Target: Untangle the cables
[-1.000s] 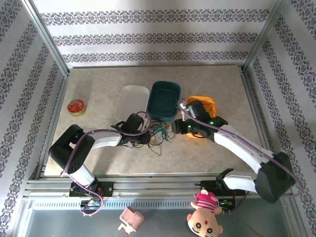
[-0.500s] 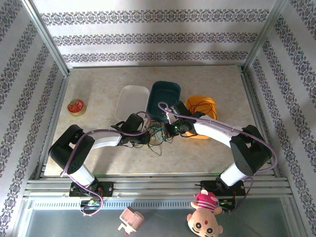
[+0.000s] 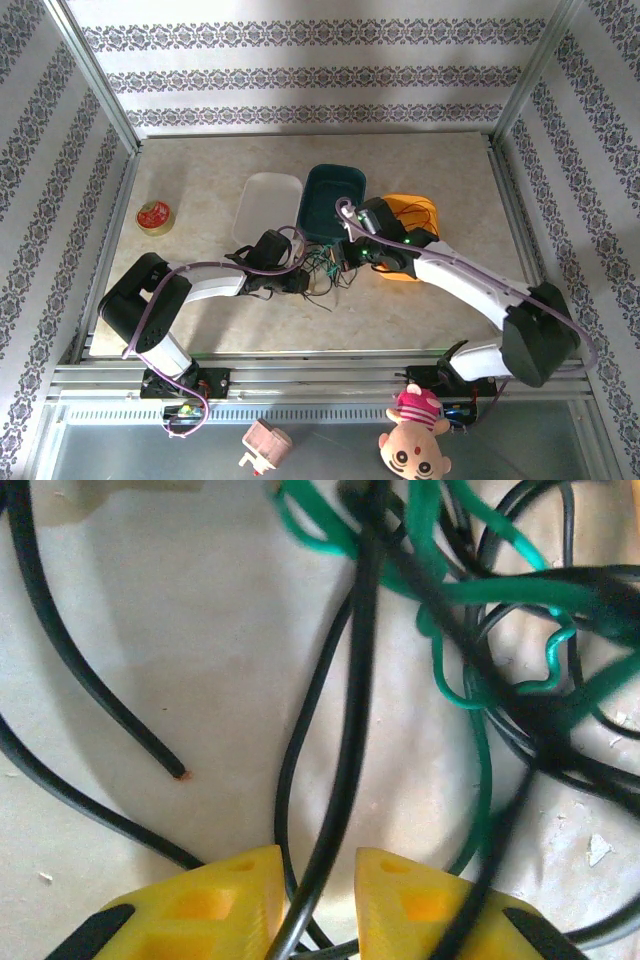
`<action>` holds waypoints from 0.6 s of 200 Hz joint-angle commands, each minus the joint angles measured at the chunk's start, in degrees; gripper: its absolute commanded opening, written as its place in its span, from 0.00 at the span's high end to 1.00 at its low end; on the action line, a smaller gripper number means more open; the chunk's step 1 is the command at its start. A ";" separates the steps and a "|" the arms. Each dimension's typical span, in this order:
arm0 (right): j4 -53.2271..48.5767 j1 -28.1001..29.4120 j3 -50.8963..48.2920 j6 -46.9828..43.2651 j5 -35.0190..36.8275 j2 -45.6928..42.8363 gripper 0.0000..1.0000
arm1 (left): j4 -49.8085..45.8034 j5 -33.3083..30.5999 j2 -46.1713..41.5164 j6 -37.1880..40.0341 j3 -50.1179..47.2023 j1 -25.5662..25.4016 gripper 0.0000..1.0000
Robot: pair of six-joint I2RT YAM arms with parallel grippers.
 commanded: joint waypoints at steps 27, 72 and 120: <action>0.98 -0.01 1.42 1.10 11.40 -7.72 1.00 | -4.18 -0.66 3.64 0.00 -0.96 -0.05 0.83; -0.18 -0.36 1.33 0.60 24.71 -14.06 1.00 | -3.95 -0.39 5.34 -0.62 -1.00 -0.09 1.00; 2.75 -4.04 -0.68 3.53 34.40 -20.50 1.00 | -4.85 -1.81 4.94 -0.39 -1.23 -0.06 1.00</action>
